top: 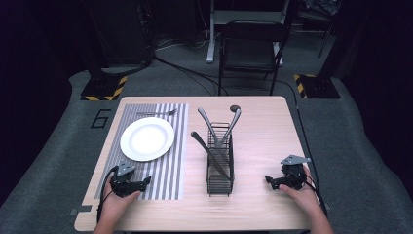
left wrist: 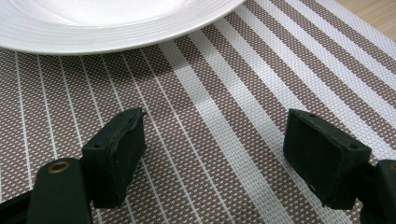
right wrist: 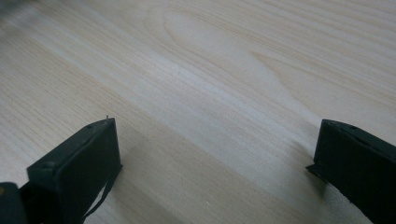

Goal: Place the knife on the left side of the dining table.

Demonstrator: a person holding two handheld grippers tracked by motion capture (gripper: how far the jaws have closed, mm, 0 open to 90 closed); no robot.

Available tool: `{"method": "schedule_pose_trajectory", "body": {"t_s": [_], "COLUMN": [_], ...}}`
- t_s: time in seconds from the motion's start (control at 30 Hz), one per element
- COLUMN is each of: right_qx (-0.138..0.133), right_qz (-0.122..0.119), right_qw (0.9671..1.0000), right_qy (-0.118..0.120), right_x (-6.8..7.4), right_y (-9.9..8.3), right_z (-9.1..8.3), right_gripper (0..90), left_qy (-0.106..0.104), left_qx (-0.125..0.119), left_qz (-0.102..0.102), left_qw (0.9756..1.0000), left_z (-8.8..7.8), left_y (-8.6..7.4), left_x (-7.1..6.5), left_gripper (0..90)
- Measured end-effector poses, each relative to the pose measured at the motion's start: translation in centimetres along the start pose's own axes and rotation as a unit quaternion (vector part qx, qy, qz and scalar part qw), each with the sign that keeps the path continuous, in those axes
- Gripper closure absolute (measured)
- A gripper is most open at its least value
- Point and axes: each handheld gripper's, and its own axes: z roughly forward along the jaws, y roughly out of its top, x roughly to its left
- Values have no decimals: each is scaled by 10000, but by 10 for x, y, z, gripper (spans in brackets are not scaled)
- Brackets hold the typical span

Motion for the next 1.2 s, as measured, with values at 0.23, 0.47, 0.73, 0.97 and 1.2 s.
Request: {"method": "schedule_pose_trajectory", "body": {"t_s": [0.23, 0.47, 0.73, 0.97, 1.2], "right_qx": [4, 2, 4, 1, 20], "right_qz": [2, 5, 12, 6, 32], "right_qw": [10000, 10000, 10000, 10000, 10000], "right_qy": [6, 10, 9, 9, 5], "right_x": [0, 0, 0, 0, 0], "right_y": [0, 0, 0, 0, 0], "right_z": [0, 0, 0, 0, 0], "right_gripper": [0, 0, 0, 0, 0], "left_qy": [37, 40, -211, -285, -279], "left_qx": [-49, 73, -1, -9, 76], "left_qz": [-15, -171, -374, -394, -403], "left_qw": [10000, 9998, 9991, 9988, 9988], "left_z": [-1, -6, -20, -27, -31], "left_y": [-1, 1, 11, 18, 25], "left_x": [-1, -3, -10, -17, -21], "left_gripper": [235, 356, 401, 398, 427]}}
